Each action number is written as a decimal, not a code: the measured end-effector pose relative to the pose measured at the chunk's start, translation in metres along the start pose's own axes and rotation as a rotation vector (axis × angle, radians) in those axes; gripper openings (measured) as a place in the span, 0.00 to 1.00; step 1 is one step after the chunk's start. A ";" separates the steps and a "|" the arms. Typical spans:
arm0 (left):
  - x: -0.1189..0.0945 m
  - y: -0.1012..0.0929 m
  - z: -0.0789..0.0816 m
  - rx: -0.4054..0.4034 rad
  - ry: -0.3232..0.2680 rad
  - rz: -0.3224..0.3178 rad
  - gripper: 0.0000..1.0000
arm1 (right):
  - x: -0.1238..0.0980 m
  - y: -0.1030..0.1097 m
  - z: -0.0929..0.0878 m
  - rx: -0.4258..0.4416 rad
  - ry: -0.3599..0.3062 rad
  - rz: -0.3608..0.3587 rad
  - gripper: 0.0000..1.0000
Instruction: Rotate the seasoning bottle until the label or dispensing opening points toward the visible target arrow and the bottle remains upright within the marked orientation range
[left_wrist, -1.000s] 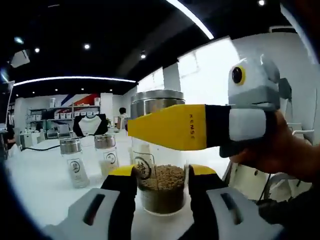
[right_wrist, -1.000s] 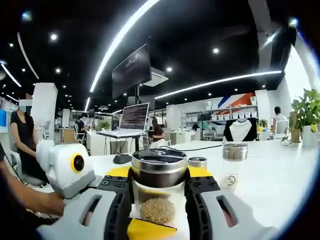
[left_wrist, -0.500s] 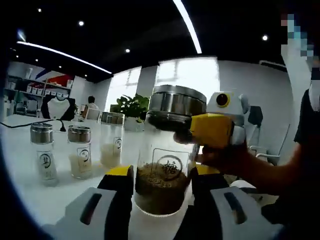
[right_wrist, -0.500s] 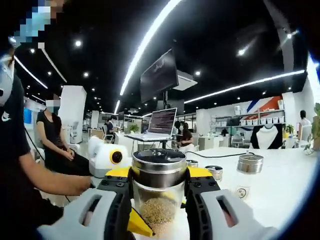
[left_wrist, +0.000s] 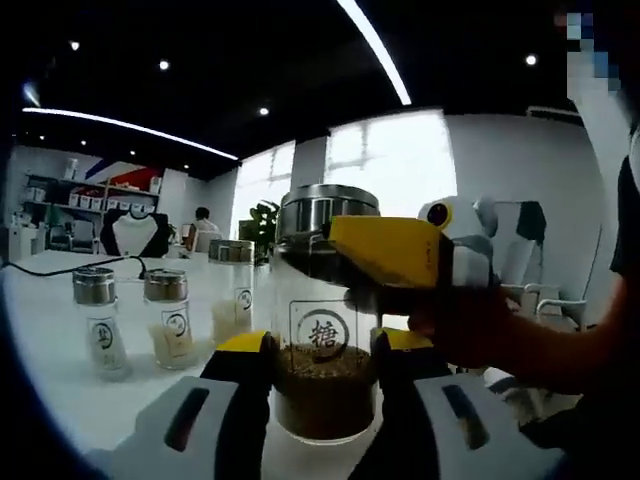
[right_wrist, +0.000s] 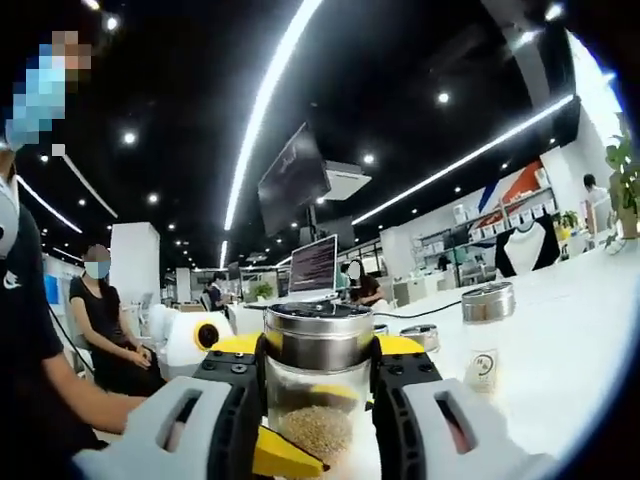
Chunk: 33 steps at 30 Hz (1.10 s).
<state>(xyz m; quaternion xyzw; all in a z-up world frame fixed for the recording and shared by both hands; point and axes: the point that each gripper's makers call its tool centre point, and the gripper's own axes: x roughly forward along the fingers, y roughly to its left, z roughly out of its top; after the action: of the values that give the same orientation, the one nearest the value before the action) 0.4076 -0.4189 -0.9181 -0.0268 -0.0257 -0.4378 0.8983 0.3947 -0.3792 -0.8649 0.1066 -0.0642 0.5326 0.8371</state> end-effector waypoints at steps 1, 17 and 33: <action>0.001 0.002 -0.001 0.018 0.005 0.019 0.44 | 0.001 -0.001 -0.001 -0.020 0.006 -0.023 0.40; -0.015 0.035 -0.002 0.263 -0.009 0.427 0.43 | 0.022 -0.008 -0.021 -0.103 0.069 -0.305 0.41; -0.015 0.024 -0.002 0.164 -0.093 0.169 0.45 | 0.019 0.001 -0.023 -0.204 0.148 -0.179 0.39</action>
<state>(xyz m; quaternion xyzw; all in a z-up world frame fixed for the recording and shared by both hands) 0.4170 -0.3925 -0.9218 0.0243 -0.1008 -0.3554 0.9289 0.4017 -0.3564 -0.8829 -0.0132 -0.0462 0.4530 0.8902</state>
